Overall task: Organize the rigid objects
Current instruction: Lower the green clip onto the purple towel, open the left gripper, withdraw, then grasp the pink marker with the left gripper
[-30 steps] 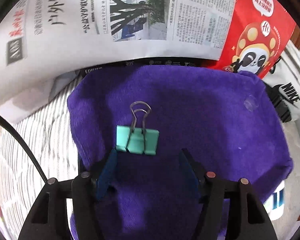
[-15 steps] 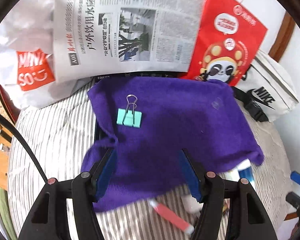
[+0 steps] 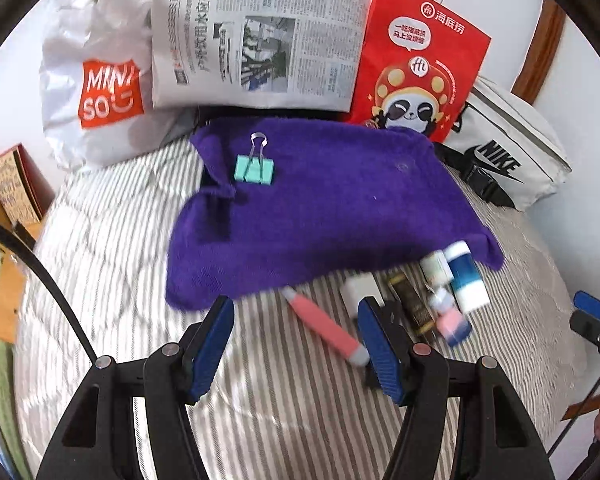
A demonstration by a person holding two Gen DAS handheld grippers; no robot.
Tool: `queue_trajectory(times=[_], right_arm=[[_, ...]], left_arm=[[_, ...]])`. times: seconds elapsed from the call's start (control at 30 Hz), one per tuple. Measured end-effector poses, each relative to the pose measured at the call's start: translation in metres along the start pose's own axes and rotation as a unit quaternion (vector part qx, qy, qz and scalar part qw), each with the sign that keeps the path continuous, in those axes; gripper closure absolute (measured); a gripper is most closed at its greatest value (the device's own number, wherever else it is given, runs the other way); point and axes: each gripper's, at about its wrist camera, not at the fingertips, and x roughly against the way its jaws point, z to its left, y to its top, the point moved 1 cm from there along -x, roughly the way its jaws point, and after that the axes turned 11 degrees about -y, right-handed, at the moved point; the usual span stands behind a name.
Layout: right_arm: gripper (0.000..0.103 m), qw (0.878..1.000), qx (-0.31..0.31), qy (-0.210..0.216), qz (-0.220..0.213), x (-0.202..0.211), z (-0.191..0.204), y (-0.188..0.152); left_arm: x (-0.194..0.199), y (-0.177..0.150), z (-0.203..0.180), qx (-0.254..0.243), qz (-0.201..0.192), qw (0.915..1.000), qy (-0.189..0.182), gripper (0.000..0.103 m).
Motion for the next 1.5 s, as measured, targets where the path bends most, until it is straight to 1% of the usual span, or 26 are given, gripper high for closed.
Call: queue_trajectory(times=[0.07,0.17,0.33,0.4,0.43,0.5,0.53,0.63,0.67,0.83,0.93,1.03,1.1,1.17,1.3,1.33,1.43,1.5], right_arm=[[0.038,1.000,-0.002,-0.001,0.002,0.000,-0.005,-0.005],[0.038,1.000,-0.005,-0.002,0.011,-0.004,-0.011,-0.011],[0.038,1.000,-0.004,-0.002,0.017,-0.007,-0.013,-0.018],[0.038,1.000,-0.003,0.001,0.017,-0.007,-0.014,-0.020],[0.038,1.000,-0.003,0.003,0.018,-0.007,-0.014,-0.020],[0.038,1.000,-0.003,0.005,0.020,-0.009,-0.014,-0.021],[0.038,1.000,-0.003,0.005,0.021,-0.010,-0.014,-0.022],[0.038,1.000,-0.003,0.006,0.026,-0.014,-0.013,-0.023],[0.038,1.000,-0.002,0.007,0.027,-0.016,-0.012,-0.024],[0.038,0.999,0.001,0.012,0.031,-0.021,-0.010,-0.028],[0.038,0.999,0.003,0.014,0.037,-0.027,-0.007,-0.031],[0.038,0.999,0.006,0.018,0.044,-0.033,-0.003,-0.033],[0.038,0.999,0.008,0.020,0.046,-0.037,-0.001,-0.035],[0.038,0.998,0.011,0.022,0.049,-0.040,0.001,-0.037],[0.038,0.998,0.015,0.021,0.049,-0.049,0.002,-0.042],[0.038,0.999,0.017,0.020,0.047,-0.050,0.003,-0.043],[0.038,0.999,0.023,0.015,0.040,-0.057,0.005,-0.040],[0.038,0.999,0.028,0.012,0.036,-0.061,0.008,-0.035]], left_arm=[[-0.003,-0.006,0.000,0.006,0.004,1.0000,-0.004,0.041],[-0.016,-0.012,0.001,0.020,0.019,0.9996,0.002,0.041],[-0.051,-0.015,0.001,0.041,0.049,0.9979,0.010,0.041],[-0.063,-0.015,-0.002,0.039,0.058,0.9975,0.014,0.041],[-0.071,-0.015,-0.004,0.036,0.064,0.9971,0.024,0.041],[-0.075,-0.014,-0.010,0.020,0.058,0.9971,0.044,0.040],[-0.077,-0.014,-0.012,0.012,0.063,0.9966,0.053,0.041],[-0.076,-0.018,-0.016,-0.009,0.066,0.9954,0.068,0.040],[-0.073,-0.022,-0.015,-0.015,0.067,0.9949,0.074,0.038],[-0.056,-0.033,0.001,-0.004,0.066,0.9945,0.081,0.038],[-0.052,-0.036,0.008,-0.001,0.061,0.9952,0.076,0.039],[-0.055,-0.034,0.003,-0.020,0.058,0.9958,0.068,0.041],[-0.056,-0.035,-0.002,-0.035,0.056,0.9958,0.064,0.046],[-0.057,-0.033,-0.005,-0.038,0.048,0.9964,0.058,0.063],[-0.055,-0.038,-0.009,-0.053,0.027,0.9966,0.058,0.075],[-0.054,-0.039,-0.010,-0.053,0.023,0.9967,0.057,0.081],[-0.053,-0.042,-0.011,-0.055,0.006,0.9968,0.057,0.086],[-0.054,-0.044,-0.013,-0.063,-0.006,0.9962,0.061,0.086]])
